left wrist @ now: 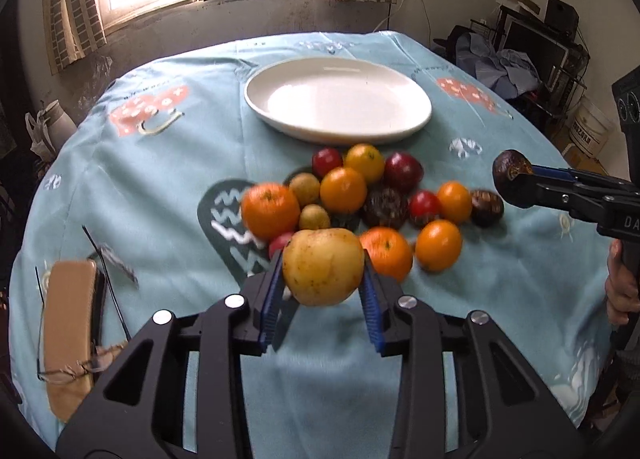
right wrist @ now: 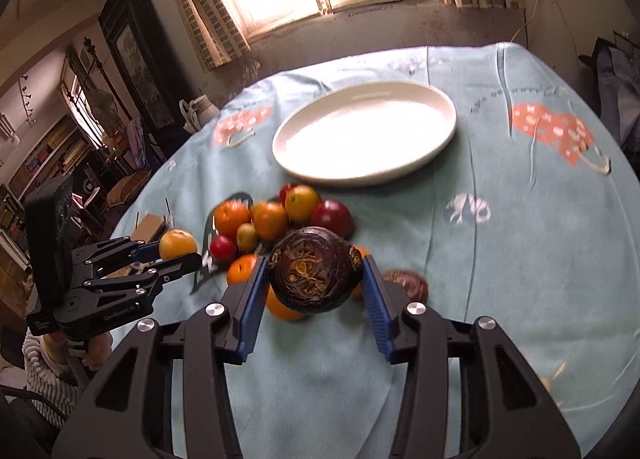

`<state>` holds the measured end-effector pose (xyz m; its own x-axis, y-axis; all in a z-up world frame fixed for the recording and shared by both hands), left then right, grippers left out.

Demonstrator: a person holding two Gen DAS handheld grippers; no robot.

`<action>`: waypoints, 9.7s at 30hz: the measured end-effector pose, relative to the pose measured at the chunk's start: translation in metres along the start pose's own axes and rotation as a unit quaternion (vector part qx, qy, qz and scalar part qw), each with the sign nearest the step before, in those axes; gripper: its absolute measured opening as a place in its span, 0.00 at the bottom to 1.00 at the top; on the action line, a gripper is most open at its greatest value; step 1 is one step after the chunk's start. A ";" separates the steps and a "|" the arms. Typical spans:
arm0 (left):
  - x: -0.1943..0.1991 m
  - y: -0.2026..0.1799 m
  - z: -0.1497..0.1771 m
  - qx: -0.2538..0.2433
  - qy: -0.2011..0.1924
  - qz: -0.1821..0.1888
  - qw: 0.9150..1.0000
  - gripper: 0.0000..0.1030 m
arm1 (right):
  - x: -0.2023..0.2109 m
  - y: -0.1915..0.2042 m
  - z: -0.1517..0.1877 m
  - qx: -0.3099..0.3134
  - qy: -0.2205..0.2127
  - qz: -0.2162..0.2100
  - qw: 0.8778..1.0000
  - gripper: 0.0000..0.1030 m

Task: Organize fruits
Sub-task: 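Carry both fruits onto the white plate and open both grippers, then grasp a red tomato with the left gripper while the right grasps another dark brown fruit, then lower both held fruits onto the white plate and open both grippers, then grasp a mandarin with the left gripper while the right grasps a small orange, then place the mandarin and small orange on the plate, opening both grippers, then grasp a small yellow fruit with the left gripper while the right moves toward a red tomato, then place the yellow fruit on the plate with the left gripper while the right grasps and places a red tomato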

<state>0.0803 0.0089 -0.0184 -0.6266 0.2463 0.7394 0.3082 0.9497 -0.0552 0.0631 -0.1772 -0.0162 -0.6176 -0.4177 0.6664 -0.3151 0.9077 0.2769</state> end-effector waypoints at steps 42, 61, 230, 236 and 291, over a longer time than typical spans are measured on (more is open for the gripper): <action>-0.017 0.036 0.024 0.048 -0.024 -0.060 0.997 0.80 | 0.004 -0.035 0.031 -0.030 -0.062 0.057 0.996 0.65; -0.053 0.025 0.021 0.015 0.020 -0.042 0.999 0.48 | -0.018 -0.041 0.040 -0.028 -0.008 0.081 0.996 0.65; -0.070 0.029 -0.058 0.035 -0.052 -0.081 0.995 0.69 | -0.062 -0.038 -0.031 -0.072 -0.042 0.007 0.996 0.61; -0.053 0.032 -0.027 0.035 -0.042 -0.075 0.996 0.74 | -0.057 -0.045 -0.008 -0.102 -0.026 0.011 0.994 0.64; -0.078 0.033 0.000 0.005 0.021 -0.091 0.996 0.26 | -0.094 -0.021 0.022 -0.123 0.085 -0.090 0.985 0.30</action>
<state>0.1392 0.0208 -0.0779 -0.6411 0.0625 0.7649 0.1855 0.9797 0.0755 0.1121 -0.1575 -0.0994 -0.4321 -0.5798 0.6908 -0.2125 0.8099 0.5468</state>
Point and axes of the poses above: each gripper's, at about its wrist camera, not at the fingertips, and x roughly against the way its jaws point, y to its left, z to its underside, the point moved 5 cm from there along -x, roughly the way its jaws point, and after that the axes turned 2 degrees about x, right-handed, at the moved point
